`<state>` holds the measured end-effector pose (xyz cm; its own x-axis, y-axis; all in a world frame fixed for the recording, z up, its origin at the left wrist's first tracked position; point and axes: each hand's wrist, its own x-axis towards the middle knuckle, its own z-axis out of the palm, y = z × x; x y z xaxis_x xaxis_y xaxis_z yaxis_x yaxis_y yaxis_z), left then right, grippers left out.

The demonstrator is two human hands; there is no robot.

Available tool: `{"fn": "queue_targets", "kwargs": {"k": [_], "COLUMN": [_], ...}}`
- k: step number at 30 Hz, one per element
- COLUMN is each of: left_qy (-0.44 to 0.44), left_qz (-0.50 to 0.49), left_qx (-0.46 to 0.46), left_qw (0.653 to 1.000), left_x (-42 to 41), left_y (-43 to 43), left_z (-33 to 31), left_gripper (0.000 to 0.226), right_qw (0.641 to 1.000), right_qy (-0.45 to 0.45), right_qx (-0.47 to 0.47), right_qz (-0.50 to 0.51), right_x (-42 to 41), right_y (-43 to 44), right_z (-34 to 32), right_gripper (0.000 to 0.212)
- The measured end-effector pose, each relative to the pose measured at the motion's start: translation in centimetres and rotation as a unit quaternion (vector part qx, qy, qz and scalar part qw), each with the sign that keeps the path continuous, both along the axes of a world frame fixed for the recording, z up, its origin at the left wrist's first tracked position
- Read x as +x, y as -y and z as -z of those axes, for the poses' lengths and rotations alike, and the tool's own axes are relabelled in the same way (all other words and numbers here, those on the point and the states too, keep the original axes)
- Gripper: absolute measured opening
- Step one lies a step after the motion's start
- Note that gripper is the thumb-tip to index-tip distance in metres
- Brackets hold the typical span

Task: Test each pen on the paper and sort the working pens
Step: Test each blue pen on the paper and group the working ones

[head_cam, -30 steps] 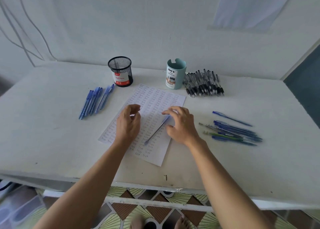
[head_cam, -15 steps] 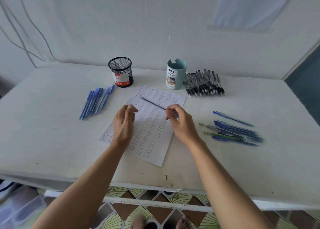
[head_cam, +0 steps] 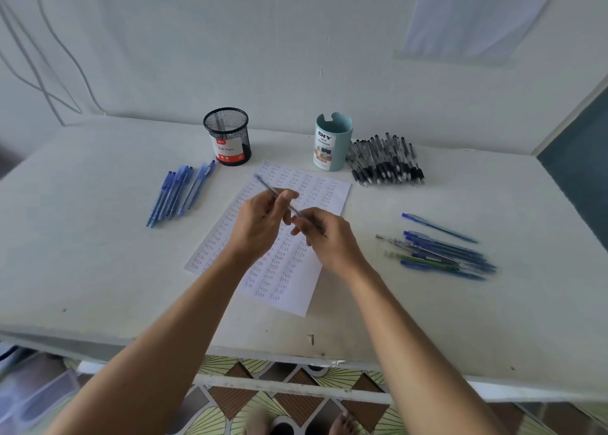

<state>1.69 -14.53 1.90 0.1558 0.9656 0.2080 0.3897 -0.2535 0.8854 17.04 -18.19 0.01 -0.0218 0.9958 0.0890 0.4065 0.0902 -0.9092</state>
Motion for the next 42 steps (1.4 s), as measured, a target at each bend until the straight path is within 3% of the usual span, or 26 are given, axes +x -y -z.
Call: {"fn": "queue_targets", "kwargs": {"k": [2, 8, 12, 16, 22, 27, 29, 35, 38, 42], "left_qy": [0.019, 0.199, 0.243, 0.240, 0.243, 0.230, 0.255, 0.236, 0.222, 0.258], "left_qz": [-0.010, -0.085, -0.102, -0.107, -0.102, -0.190, -0.209, -0.196, -0.184, -0.135], "left_qx": [-0.033, -0.142, -0.215, -0.247, -0.258, -0.253, -0.245, -0.208, -0.203, -0.169], "left_qw": [0.999, 0.966, 0.940, 0.933, 0.930, 0.920, 0.912, 0.929, 0.936, 0.942], "left_x": [0.0, 1.4, 1.8, 1.9, 2.3, -0.1, -2.3, -2.9, -2.9, -2.5], "left_y": [-0.2, -0.5, -0.8, -1.0, -0.8, -2.7, -4.2, -4.9, -4.3, -2.3], "left_z": [0.2, 0.7, 0.4, 0.4, 0.6, 0.0, -0.8, -1.1, -0.4, 0.6], "left_gripper": [0.032, 0.041, 0.041, 0.042, 0.042, 0.034, 0.030, 0.033, 0.024, 0.010], "right_qw": [0.999, 0.968, 0.951, 0.954, 0.985, 0.961, 0.962, 0.963, 0.942, 0.931], "right_qy": [0.038, 0.231, 0.288, 0.291, 0.169, 0.276, 0.273, 0.268, 0.324, 0.339], "right_qx": [0.008, 0.093, 0.111, 0.076, -0.038, -0.011, -0.019, -0.005, 0.053, 0.063], "right_qz": [0.007, 0.018, 0.026, 0.019, -0.007, 0.005, 0.010, 0.032, 0.073, 0.115], "right_x": [0.1, -0.9, -1.1, -1.3, -0.4, 0.4, 1.6, 1.4, 1.4, 2.0], "right_y": [-0.2, -0.7, -0.5, -0.5, -0.5, 0.7, 1.6, 0.4, 0.0, -0.8], "right_z": [-0.2, -0.7, -0.6, -0.7, -1.9, -1.9, -1.6, -0.6, 0.4, 1.7], "right_gripper": [0.023, 0.034, 0.036, 0.039, 0.035, 0.035, 0.035, 0.028, 0.025, 0.026]}}
